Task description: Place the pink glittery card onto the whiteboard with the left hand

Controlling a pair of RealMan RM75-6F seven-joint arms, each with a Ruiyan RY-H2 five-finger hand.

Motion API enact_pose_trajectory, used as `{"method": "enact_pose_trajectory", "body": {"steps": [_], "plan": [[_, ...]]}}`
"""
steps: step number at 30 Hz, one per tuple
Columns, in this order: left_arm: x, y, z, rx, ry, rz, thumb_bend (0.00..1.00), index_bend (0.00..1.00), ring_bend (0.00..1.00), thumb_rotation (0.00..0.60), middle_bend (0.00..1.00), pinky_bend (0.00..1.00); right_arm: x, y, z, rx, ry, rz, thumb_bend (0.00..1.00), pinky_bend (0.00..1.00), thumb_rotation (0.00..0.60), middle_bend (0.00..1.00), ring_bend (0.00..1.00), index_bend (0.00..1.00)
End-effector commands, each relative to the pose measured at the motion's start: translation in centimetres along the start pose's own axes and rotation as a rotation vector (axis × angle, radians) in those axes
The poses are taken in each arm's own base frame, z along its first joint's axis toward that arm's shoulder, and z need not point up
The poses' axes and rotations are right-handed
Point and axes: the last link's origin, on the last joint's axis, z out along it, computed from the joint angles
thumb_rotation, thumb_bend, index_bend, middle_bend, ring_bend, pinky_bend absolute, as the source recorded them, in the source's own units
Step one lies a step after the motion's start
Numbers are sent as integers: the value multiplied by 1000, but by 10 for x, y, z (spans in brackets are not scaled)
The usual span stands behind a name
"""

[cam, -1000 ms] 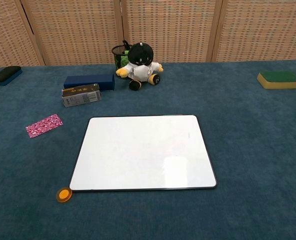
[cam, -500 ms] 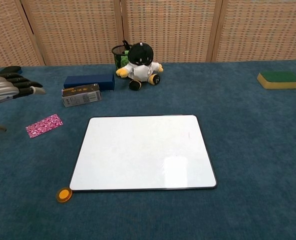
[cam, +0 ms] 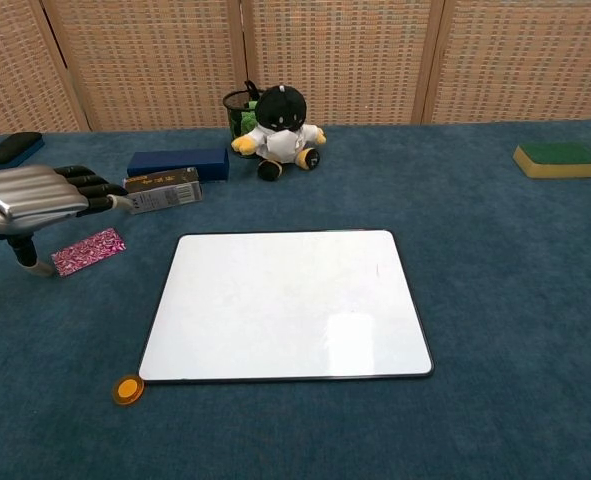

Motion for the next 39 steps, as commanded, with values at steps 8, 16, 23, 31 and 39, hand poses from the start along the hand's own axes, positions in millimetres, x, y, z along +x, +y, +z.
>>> {"method": "enact_pose_trajectory", "body": {"steps": [8, 16, 23, 31, 39], "plan": [[-3, 4, 2, 0, -12, 17, 0, 103, 0, 600, 0, 0, 0, 0, 0, 0, 0, 2, 0, 0, 600, 0, 0, 0], [-2, 7, 3, -7, -16, 31, 0, 194, 0, 600, 0, 0, 0, 0, 0, 0, -1, 4, 0, 0, 600, 0, 0, 0], [-2, 6, 1, 0, -24, 34, 0, 275, 0, 600, 0, 0, 0, 0, 0, 0, -1, 4, 0, 0, 600, 0, 0, 0], [-1, 5, 1, 9, -18, 30, 0, 310, 0, 600, 0, 0, 0, 0, 0, -1, -2, 4, 0, 0, 600, 0, 0, 0], [7, 2, -1, 20, 12, 26, 0, 311, 0, 600, 0, 0, 0, 0, 0, -1, -3, 6, 0, 0, 600, 0, 0, 0]]}}
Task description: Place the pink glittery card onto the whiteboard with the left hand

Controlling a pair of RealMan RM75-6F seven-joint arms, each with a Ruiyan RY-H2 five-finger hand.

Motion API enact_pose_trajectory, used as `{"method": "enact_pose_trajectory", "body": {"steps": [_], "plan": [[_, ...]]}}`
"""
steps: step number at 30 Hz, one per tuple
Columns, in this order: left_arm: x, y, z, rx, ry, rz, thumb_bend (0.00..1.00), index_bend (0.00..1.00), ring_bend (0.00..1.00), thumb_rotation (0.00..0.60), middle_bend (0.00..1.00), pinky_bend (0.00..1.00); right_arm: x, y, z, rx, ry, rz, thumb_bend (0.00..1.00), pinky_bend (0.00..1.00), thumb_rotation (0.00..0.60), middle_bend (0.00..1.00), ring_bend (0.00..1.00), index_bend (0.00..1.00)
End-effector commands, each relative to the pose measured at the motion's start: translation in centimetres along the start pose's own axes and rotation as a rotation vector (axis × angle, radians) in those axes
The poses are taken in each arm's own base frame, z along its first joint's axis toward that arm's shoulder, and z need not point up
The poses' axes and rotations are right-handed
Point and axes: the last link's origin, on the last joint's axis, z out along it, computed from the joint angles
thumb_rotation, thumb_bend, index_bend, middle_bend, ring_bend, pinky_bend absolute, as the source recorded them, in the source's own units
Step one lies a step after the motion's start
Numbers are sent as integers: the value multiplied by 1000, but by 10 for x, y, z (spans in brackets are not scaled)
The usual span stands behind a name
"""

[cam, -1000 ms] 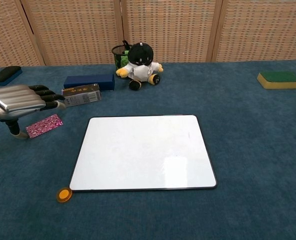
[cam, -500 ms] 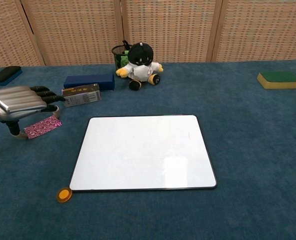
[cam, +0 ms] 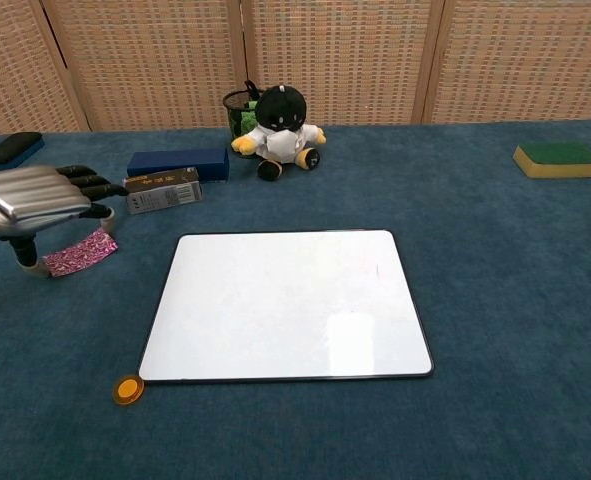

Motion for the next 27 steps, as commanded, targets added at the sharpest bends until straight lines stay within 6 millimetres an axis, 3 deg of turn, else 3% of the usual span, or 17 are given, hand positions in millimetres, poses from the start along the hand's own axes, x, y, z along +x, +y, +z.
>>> {"method": "enact_pose_trajectory", "body": {"steps": [1, 13, 19, 22, 27], "plan": [[5, -2, -1, 5, 17, 0, 0, 311, 0, 600, 0, 0, 0, 0, 0, 0, 0, 0, 0, 0, 600, 0, 0, 0], [28, -6, -5, 26, 70, 16, 0, 312, 0, 600, 0, 0, 0, 0, 0, 0, -3, 1, 0, 0, 600, 0, 0, 0], [53, -4, -9, 22, 131, 10, 0, 313, 0, 600, 0, 0, 0, 0, 0, 0, -5, 2, 0, 0, 600, 0, 0, 0], [67, 4, -11, 2, 164, -3, 0, 313, 0, 600, 0, 0, 0, 0, 0, 0, -6, 3, 0, 0, 600, 0, 0, 0], [95, 34, -15, -61, 216, -38, 0, 313, 0, 600, 0, 0, 0, 0, 0, -1, -7, 4, 0, 0, 600, 0, 0, 0]]}}
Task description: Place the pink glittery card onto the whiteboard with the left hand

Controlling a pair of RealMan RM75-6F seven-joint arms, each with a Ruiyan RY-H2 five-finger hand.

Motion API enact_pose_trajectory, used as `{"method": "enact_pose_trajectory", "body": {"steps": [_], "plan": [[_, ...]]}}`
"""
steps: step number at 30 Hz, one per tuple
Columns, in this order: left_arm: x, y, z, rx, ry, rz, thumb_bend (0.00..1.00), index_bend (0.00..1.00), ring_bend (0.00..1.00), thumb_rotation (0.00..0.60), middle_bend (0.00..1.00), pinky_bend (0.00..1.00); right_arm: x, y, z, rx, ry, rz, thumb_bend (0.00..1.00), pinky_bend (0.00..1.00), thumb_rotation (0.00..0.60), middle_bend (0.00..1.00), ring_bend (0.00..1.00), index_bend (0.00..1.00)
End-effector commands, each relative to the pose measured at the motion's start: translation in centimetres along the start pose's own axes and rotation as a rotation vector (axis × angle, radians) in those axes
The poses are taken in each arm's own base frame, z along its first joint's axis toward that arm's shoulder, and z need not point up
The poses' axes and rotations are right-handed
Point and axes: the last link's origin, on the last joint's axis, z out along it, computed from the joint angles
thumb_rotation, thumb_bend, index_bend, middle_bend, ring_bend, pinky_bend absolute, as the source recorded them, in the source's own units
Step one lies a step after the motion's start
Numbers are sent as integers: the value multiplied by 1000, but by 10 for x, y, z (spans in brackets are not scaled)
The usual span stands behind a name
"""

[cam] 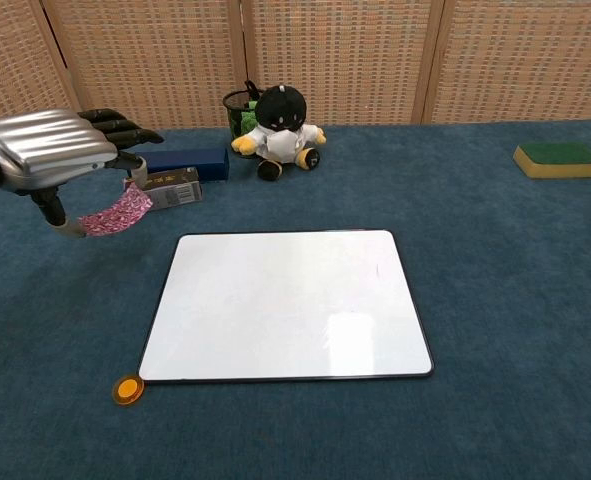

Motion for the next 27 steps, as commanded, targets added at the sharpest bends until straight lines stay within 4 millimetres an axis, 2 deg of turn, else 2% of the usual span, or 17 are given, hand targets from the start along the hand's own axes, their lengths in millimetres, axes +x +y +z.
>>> {"method": "enact_pose_trajectory", "body": {"steps": [1, 5, 11, 19, 23, 25, 27], "plan": [[25, 21, 3, -38, 47, -21, 0, 313, 0, 600, 0, 0, 0, 0, 0, 0, 0, 0, 0, 0, 600, 0, 0, 0], [38, 52, 7, -91, 56, -63, 0, 313, 0, 600, 0, 0, 0, 0, 0, 0, -4, 1, 0, 0, 600, 0, 0, 0], [37, 88, 17, -142, 33, -76, 0, 313, 0, 600, 0, 0, 0, 1, 0, -2, -5, 3, 0, 0, 600, 0, 0, 0], [34, 118, 35, -180, 13, -97, 0, 313, 0, 600, 0, 0, 0, 1, 1, -5, -11, 7, 0, 0, 600, 0, 0, 0], [31, 125, 39, -191, 1, -86, 0, 313, 0, 600, 0, 0, 0, 2, 2, -7, -14, 9, 0, 0, 600, 0, 0, 0], [30, 127, 40, -189, -3, -81, 0, 273, 0, 600, 0, 0, 0, 2, 2, -7, -16, 9, 0, 0, 600, 0, 0, 0], [29, 127, 40, -188, -6, -83, 0, 138, 0, 600, 0, 0, 0, 2, 2, -7, -17, 10, 0, 0, 600, 0, 0, 0]]}}
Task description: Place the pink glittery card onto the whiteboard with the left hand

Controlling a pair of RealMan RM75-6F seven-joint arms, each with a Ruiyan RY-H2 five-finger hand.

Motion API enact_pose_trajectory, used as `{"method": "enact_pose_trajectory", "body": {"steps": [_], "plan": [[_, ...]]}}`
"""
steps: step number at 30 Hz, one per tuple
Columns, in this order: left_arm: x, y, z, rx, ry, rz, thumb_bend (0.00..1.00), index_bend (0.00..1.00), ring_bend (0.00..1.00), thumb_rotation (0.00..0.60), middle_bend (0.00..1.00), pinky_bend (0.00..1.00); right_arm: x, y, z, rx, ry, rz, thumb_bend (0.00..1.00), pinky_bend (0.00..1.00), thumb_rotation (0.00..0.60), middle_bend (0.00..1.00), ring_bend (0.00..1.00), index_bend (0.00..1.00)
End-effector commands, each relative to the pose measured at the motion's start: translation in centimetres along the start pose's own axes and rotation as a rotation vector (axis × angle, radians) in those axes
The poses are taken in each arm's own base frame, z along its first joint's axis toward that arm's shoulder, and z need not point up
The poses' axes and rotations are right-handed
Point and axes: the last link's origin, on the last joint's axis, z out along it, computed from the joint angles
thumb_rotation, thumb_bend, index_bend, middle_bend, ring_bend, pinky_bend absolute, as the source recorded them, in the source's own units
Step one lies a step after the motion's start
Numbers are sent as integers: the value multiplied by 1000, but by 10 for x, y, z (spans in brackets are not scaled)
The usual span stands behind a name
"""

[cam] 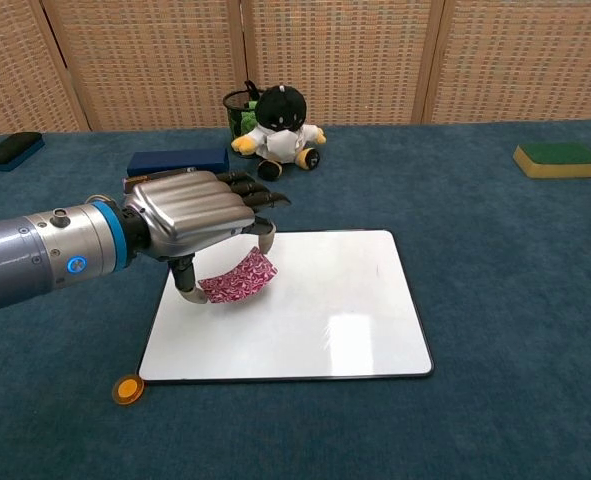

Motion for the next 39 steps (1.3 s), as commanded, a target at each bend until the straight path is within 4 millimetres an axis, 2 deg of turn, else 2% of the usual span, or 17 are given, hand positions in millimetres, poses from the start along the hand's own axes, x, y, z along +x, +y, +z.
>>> {"method": "enact_pose_trajectory", "body": {"steps": [1, 2, 4, 11, 16, 19, 22, 25, 31, 39], "plan": [[-1, 1, 1, 1, -3, -4, 0, 94, 0, 600, 0, 0, 0, 0, 0, 1, -1, -1, 0, 0, 600, 0, 0, 0], [0, 2, 0, 1, -2, -10, 0, 47, 0, 600, 0, 0, 0, 0, 0, 1, -1, -2, 0, 0, 600, 0, 0, 0], [2, 3, -1, -3, 4, -18, 0, 12, 0, 600, 0, 0, 0, 0, 0, 2, -2, -2, 0, 0, 600, 0, 0, 0], [6, -4, -16, -15, 31, -21, 0, 15, 0, 600, 0, 0, 0, -1, 0, 0, 0, -5, 0, 0, 600, 0, 0, 0], [-4, -13, -46, -56, 19, -55, 0, 108, 0, 600, 0, 0, 0, -1, 0, 0, 3, -9, 0, 0, 600, 0, 0, 0], [-20, -19, -76, -101, -23, -80, 7, 200, 0, 600, 0, 0, 0, -1, -1, 0, 5, -12, 0, 0, 600, 0, 0, 0], [-32, -23, -99, -132, -50, -111, 61, 283, 0, 600, 0, 0, 0, -1, -1, 0, 7, -15, 0, 0, 600, 0, 0, 0], [-42, -25, -116, -156, -64, -155, 105, 320, 0, 600, 0, 0, 0, -2, -1, -1, 9, -16, 0, 0, 600, 0, 0, 0], [-56, -28, -135, -169, -69, -200, 149, 351, 0, 600, 0, 0, 0, -2, -1, -3, 12, -17, 0, 0, 600, 0, 0, 0], [-68, -29, -147, -177, -72, -245, 160, 368, 0, 600, 0, 0, 0, -2, -1, -3, 12, -16, 0, 0, 600, 0, 0, 0]]}}
